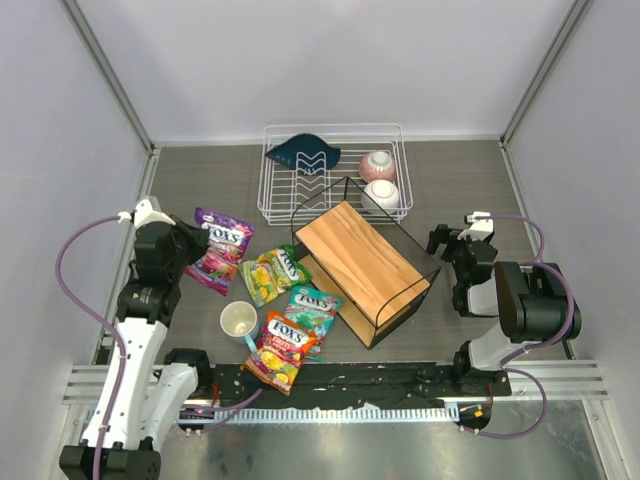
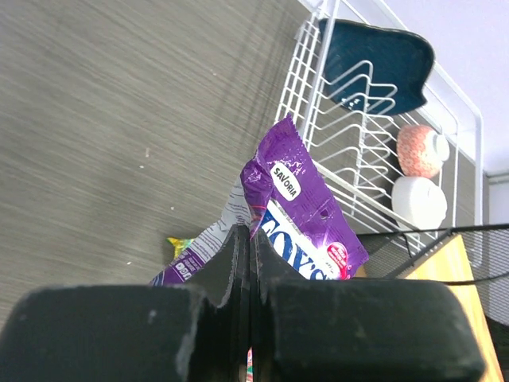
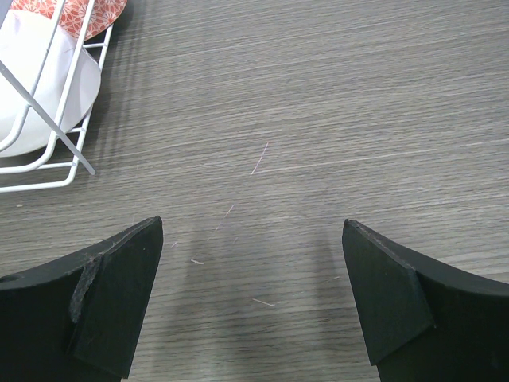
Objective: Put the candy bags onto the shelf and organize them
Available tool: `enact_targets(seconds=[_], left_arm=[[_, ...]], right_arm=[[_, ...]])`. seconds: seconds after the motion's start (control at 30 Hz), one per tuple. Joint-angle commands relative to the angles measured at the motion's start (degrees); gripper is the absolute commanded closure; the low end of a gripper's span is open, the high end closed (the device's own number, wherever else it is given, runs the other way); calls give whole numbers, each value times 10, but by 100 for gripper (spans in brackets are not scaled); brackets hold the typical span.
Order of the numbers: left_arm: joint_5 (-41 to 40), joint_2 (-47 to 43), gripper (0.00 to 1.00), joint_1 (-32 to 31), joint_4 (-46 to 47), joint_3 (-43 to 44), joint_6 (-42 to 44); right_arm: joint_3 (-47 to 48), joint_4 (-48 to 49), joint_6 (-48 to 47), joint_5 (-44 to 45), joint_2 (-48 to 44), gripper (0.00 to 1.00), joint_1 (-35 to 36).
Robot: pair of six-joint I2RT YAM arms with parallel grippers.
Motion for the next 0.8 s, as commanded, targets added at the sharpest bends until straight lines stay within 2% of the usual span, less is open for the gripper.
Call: enact_targets(seconds=[0.0, 0.33, 0.47, 0.77], left_arm=[[85, 15, 100, 1, 21, 45, 21], [190, 38, 100, 1, 37, 61, 8], [282, 56, 100, 0, 50, 61, -12], [309, 31, 100, -7, 47, 42, -50]], right_arm=[[12, 23, -11, 2, -14, 0, 3], [12, 23, -11, 1, -14, 0, 3], [12, 23, -11, 2, -14, 0, 3], [12, 23, -11, 2, -14, 0, 3]])
